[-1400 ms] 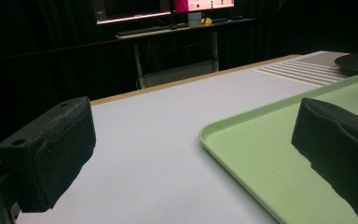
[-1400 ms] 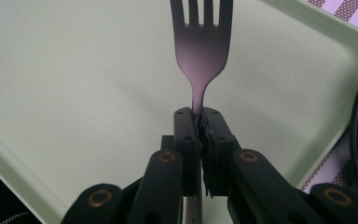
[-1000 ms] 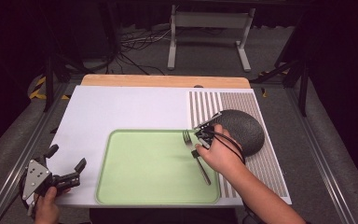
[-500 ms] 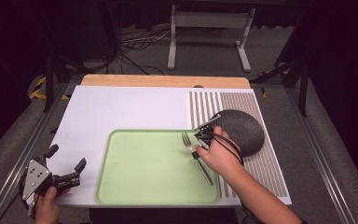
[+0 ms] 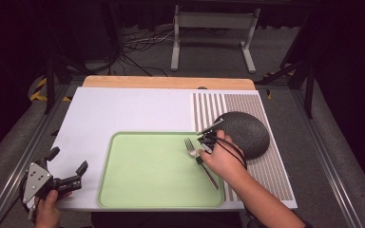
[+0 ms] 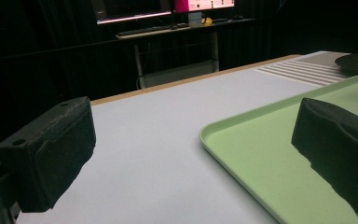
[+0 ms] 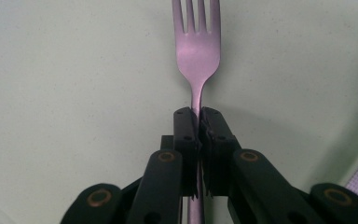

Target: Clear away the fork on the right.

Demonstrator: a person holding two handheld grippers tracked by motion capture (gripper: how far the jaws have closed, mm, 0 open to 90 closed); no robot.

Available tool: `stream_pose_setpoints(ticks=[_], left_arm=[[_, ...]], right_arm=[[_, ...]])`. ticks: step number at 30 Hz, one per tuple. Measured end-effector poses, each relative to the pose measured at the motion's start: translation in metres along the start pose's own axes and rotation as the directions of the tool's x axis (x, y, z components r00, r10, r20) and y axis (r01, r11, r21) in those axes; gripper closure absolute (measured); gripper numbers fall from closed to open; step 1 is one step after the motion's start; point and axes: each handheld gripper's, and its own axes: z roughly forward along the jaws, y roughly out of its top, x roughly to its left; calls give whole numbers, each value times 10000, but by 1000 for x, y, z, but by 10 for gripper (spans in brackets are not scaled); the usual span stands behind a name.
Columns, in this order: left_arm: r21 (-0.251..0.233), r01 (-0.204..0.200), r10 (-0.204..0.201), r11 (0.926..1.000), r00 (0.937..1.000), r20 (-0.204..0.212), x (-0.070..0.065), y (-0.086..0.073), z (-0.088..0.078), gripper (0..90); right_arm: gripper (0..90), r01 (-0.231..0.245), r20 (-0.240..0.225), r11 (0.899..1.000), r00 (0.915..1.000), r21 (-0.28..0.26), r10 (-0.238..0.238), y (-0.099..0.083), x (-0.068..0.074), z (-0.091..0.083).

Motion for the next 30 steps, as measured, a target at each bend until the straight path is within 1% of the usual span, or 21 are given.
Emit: stream_pose_setpoints(ticks=[8,11,12,13,15,16,18,19,20,22,23,24,25,26,27,28,29,30], left_arm=[[32,-27,27,10000,10000,34,0,0,0,3],[27,-21,21,10000,10000,31,0,0,0,3],[33,-29,29,10000,10000,23,0,0,0,3],[34,-24,24,10000,10000,27,0,0,0,3],[62,-25,25,10000,10000,53,0,0,0,3],[59,7,-8,10000,10000,55,0,0,0,3],[58,26,-26,10000,10000,67,-1,0,1,3],[81,1,-1,10000,10000,64,0,0,1,3],[61,26,-26,10000,10000,62,-1,0,1,3],[61,2,-3,10000,10000,50,0,0,1,3],[59,7,-7,10000,10000,49,0,0,0,3],[50,-25,25,10000,10000,39,0,0,0,3],[53,-28,28,10000,10000,49,0,0,0,3],[41,-26,26,10000,10000,38,0,0,0,3],[47,-29,28,10000,10000,46,0,0,0,3],[51,-26,26,10000,10000,47,0,0,0,3],[53,-29,29,10000,10000,51,0,0,0,3],[47,2,-2,10000,10000,47,0,0,0,3]], right_arm=[[840,-30,-14,9999,10000,140,30,-1,0,3],[813,-23,33,10000,10000,81,22,-1,0,3],[766,12,-35,10000,10000,-46,-13,-1,0,2],[766,12,-35,10000,10000,-46,-13,-1,0,2],[728,291,111,9993,9995,-217,-288,0,0,0],[706,515,95,9980,9986,-359,-512,0,1,-1],[686,973,240,9931,9951,-656,-959,1,3,-3],[679,1285,346,9887,9914,-775,-1262,1,5,-3],[693,1625,456,9823,9862,-936,-1589,2,6,-4],[773,2189,617,9710,9750,-962,-2137,3,9,-6],[833,2512,652,9625,9672,-1023,-2455,3,10,-7],[874,2690,694,9576,9623,-1029,-2628,4,11,-8],[891,2915,741,9510,9557,-1035,-2849,4,12,-8],[892,3247,692,9382,9454,-1196,-3184,5,13,-8],[893,3348,696,9332,9420,-1305,-3282,5,14,-8],[893,3587,679,9235,9333,-1362,-3525,5,14,-8],[893,3960,646,9076,9182,-1398,-3907,6,16,-7],[893,4087,704,9018,9126,-1402,-4027,6,17,-7]])
